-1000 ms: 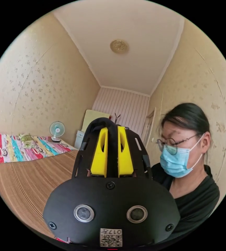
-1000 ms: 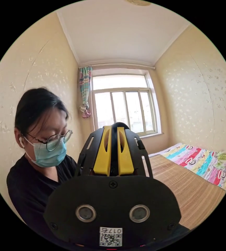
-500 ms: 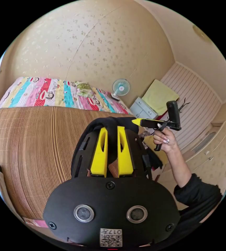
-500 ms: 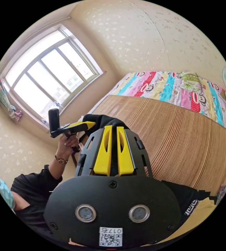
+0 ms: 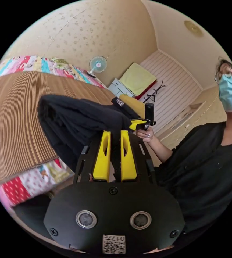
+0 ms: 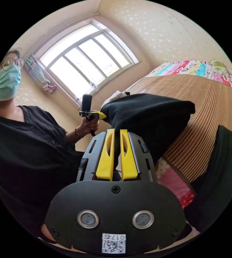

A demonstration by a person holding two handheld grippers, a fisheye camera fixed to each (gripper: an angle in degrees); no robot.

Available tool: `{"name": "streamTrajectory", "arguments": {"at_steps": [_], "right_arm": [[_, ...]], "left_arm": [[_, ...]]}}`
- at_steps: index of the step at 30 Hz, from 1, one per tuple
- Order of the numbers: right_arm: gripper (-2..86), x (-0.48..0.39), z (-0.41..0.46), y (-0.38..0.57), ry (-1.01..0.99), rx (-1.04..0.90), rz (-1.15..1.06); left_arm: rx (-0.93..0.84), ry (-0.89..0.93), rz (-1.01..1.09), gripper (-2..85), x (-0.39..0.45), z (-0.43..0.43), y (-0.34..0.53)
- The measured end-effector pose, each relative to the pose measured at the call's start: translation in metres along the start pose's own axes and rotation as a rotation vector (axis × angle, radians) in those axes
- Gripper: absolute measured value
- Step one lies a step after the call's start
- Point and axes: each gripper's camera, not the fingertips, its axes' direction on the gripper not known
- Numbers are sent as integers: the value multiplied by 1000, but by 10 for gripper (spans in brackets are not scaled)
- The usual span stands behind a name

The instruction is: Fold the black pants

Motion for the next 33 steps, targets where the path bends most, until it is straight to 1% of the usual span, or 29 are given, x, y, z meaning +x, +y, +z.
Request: {"name": "streamTrajectory", "arguments": {"at_steps": [1,3,4,6,10,13,15,16,18,20,23,26,28,30,33], "right_arm": [[27,10,7,7,-4,-21,43],[30,41,41,28,38,-150,194],[32,46,49,31,57,-182,206],[40,51,65,37,74,-247,207],[63,47,52,32,65,-275,176],[85,42,21,26,85,-238,182],[104,43,-7,19,115,-166,227],[111,43,-13,17,123,-145,244],[136,41,-27,10,136,-61,247],[149,43,-27,7,163,-8,245],[163,62,-21,5,215,73,320],[173,83,-20,10,185,200,419],[179,90,-16,8,187,223,429],[193,97,-7,4,236,199,424],[219,99,-5,10,215,213,452]], "left_arm": [[-10,-14,-42,65,-7,9,11],[-75,-61,-231,76,-42,42,43],[-80,-64,-263,78,-49,47,48],[-86,-71,-269,83,-58,50,45],[-134,-67,-204,100,-48,21,11],[-193,-90,-182,143,-42,-14,-13],[-245,-41,-200,168,-52,-42,-27],[-224,-63,-201,171,-52,-54,-30],[-58,-264,-209,172,-40,-108,-40],[24,-316,-229,177,-36,-125,-56],[117,-294,-263,208,-39,-123,-99],[130,-342,-253,231,-43,-107,-147],[112,-375,-257,239,-51,-96,-166],[51,-401,-288,248,-70,-84,-179],[36,-378,-354,269,-89,-93,-173]]}}
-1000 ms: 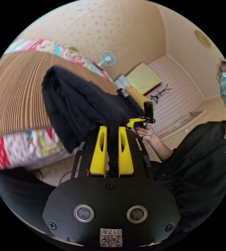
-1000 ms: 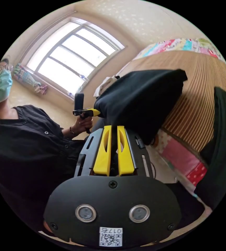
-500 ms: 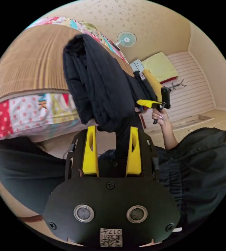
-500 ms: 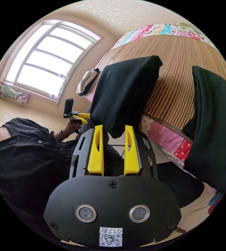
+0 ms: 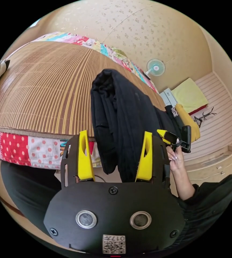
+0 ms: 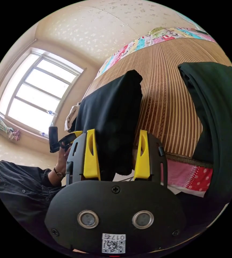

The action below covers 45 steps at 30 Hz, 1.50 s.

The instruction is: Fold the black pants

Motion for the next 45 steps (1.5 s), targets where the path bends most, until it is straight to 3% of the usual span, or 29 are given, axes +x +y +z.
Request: {"name": "streamTrajectory", "arguments": {"at_steps": [17,22,29,37,43,45], "right_arm": [[191,4,-10,21,-221,-96,1],[163,-9,-13,23,-272,-170,-5],[132,-35,-47,54,-450,-78,46],[124,-98,-142,25,-281,31,-154],[126,-125,-255,-20,-124,123,-220],[132,-127,-293,-39,33,103,-164]], "left_arm": [[-101,124,38,231,-49,-86,0],[-202,194,147,215,-53,-101,-3],[-218,301,203,187,-59,-162,14],[-187,415,301,176,15,-151,-16],[-150,551,423,174,147,-91,-95],[-184,565,487,181,210,-51,-112]]}}
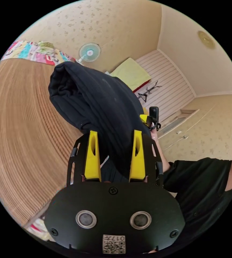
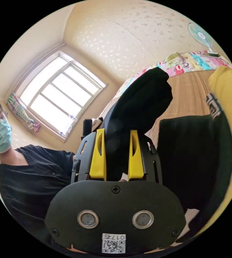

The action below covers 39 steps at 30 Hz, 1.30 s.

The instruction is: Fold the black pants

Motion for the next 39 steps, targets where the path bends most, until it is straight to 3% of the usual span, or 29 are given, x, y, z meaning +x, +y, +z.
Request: {"name": "streamTrajectory", "arguments": {"at_steps": [4,6,13,17,21,25,28,31,35,39], "right_arm": [[134,-13,-30,-9,419,-3,39],[101,-35,-33,1,625,31,66],[20,-128,17,40,687,131,-170],[7,-103,99,64,1043,-65,-138],[4,-121,103,122,1146,229,-269],[3,-133,61,139,1037,364,-114],[3,-146,13,153,833,474,-9],[4,-152,-26,173,601,608,11],[3,-122,-42,170,326,521,108],[4,-100,-53,180,28,631,213]], "left_arm": [[-122,17,1,199,2,116,-31],[-182,-8,-139,198,-34,176,-24],[-130,49,-215,190,-67,206,1],[-142,45,-201,181,-67,227,3],[-66,-111,-12,93,-56,182,30],[7,-350,-46,78,-87,86,72],[117,-507,-44,70,-108,-34,125],[331,-775,-199,41,-120,-187,203],[608,-1108,-491,66,-113,-366,313],[549,-1257,-596,141,-120,-442,311]]}}
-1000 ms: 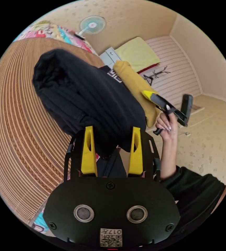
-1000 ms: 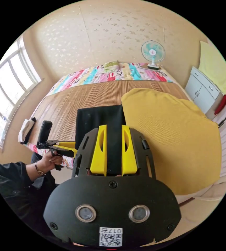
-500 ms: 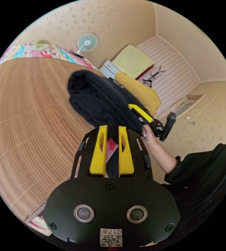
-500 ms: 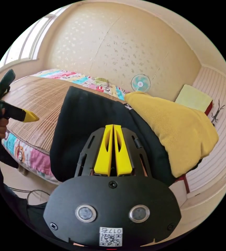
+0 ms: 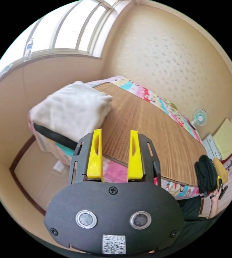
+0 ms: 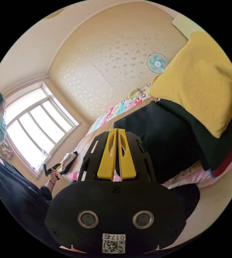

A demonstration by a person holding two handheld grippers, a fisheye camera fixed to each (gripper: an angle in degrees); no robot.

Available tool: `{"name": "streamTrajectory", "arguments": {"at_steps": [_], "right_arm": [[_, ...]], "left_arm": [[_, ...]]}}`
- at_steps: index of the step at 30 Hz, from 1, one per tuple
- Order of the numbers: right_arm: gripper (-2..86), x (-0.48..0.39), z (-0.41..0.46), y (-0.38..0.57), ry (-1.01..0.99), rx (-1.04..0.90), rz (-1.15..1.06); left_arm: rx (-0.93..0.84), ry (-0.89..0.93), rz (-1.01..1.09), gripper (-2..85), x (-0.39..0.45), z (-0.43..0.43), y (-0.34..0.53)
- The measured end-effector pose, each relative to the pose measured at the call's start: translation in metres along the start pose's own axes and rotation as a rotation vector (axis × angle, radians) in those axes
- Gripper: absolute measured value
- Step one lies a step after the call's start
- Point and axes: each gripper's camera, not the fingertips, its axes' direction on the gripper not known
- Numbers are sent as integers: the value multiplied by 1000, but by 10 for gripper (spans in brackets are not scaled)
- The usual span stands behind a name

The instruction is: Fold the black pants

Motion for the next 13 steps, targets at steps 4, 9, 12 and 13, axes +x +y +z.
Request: {"name": "streamTrajectory", "arguments": {"at_steps": [4,9,12,13], "right_arm": [[3,18,2,10,-147,80,145],[3,8,-7,1,-126,161,140],[2,11,-17,-13,-177,167,142],[2,12,-19,-15,-178,165,139]], "left_arm": [[15,-73,98,141,37,14,-29],[-59,-156,-27,129,63,71,-26],[-12,-125,-123,112,68,57,-6],[-8,-105,-148,104,68,53,-4]]}}
